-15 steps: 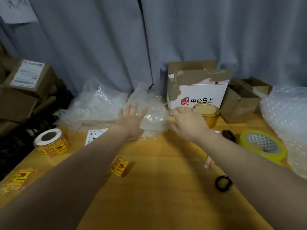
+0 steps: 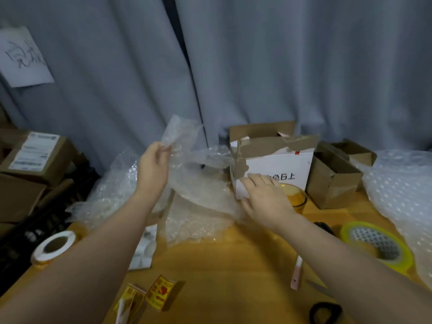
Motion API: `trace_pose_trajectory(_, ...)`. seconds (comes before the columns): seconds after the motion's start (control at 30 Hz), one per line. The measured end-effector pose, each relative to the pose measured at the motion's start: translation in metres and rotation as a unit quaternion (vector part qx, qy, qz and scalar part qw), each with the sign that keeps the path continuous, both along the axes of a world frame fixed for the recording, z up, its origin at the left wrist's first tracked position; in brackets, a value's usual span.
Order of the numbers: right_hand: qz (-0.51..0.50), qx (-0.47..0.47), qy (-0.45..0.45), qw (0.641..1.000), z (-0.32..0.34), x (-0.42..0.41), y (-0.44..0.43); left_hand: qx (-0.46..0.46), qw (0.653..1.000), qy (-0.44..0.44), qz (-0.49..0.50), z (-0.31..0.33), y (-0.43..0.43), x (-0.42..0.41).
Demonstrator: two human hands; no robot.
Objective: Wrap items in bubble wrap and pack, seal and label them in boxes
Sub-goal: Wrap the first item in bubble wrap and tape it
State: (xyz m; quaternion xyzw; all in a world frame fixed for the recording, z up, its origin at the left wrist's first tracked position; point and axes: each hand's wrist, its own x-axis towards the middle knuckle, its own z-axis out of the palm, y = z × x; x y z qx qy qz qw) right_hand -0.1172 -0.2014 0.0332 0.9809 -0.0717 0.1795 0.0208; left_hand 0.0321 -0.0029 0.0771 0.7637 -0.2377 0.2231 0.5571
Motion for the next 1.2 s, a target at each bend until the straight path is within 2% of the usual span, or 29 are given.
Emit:
trace_pose_trajectory(0.07, -0.004, 0.049, -0.033, 0.998, 0.015, 0.001, 0.000, -0.057, 0.998, -0.026, -0.019, 0.031, 0.004, -0.007)
trace_pose_trajectory(0.17, 0.005, 0.138, -0.097, 0.986, 0.038, 0.005, 0.000, -0.087, 0.994, -0.049, -0.046, 0.067, 0.009, -0.022)
trace_pose_trajectory(0.3, 0.050, 0.306, -0.177, 0.934, 0.068, 0.009, 0.003, -0.159, 0.978, -0.052, -0.121, 0.098, 0.008, -0.048)
trace_pose_trajectory(0.37, 0.069, 0.330, -0.184, 0.923, 0.082, 0.009, 0.005, -0.170, 0.972, -0.053, -0.153, 0.107, 0.008, -0.055)
trace_pose_trajectory(0.43, 0.094, 0.338, -0.187, 0.918, 0.093, 0.008, 0.007, -0.154, 0.974, -0.055, -0.159, 0.113, 0.008, -0.059)
trace_pose_trajectory(0.57, 0.154, 0.434, -0.234, 0.856, 0.121, 0.000, 0.009, -0.115, 0.984, -0.022, -0.135, 0.122, 0.007, -0.061)
trace_pose_trajectory(0.73, 0.170, 0.412, -0.245, 0.861, 0.165, -0.020, 0.013, 0.094, 0.989, 0.021, -0.110, 0.134, 0.012, -0.059)
trace_pose_trajectory(0.8, 0.175, 0.429, -0.229, 0.856, 0.181, -0.028, 0.021, 0.137, 0.984, 0.009, -0.112, 0.135, 0.010, -0.059)
trace_pose_trajectory(0.87, 0.156, 0.443, -0.200, 0.860, 0.194, -0.035, 0.030, 0.140, 0.979, 0.006, -0.147, 0.136, 0.006, -0.063)
trace_pose_trajectory(1.0, 0.096, 0.422, -0.163, 0.886, 0.207, -0.041, 0.041, 0.065, 0.949, 0.070, -0.299, 0.136, -0.003, -0.086)
trace_pose_trajectory(1.03, 0.094, 0.448, -0.150, 0.876, 0.206, -0.042, 0.043, 0.067, 0.939, 0.075, -0.330, 0.134, -0.006, -0.090)
trace_pose_trajectory(1.13, 0.144, 0.562, -0.111, 0.807, 0.198, -0.043, 0.044, 0.085, 0.918, 0.096, -0.376, 0.129, -0.011, -0.098)
trace_pose_trajectory(1.17, 0.149, 0.558, -0.126, 0.807, 0.195, -0.042, 0.041, 0.096, 0.920, 0.104, -0.366, 0.127, -0.011, -0.098)
trace_pose_trajectory(1.2, 0.136, 0.530, -0.149, 0.824, 0.193, -0.039, 0.035, 0.113, 0.930, 0.103, -0.335, 0.126, -0.010, -0.096)
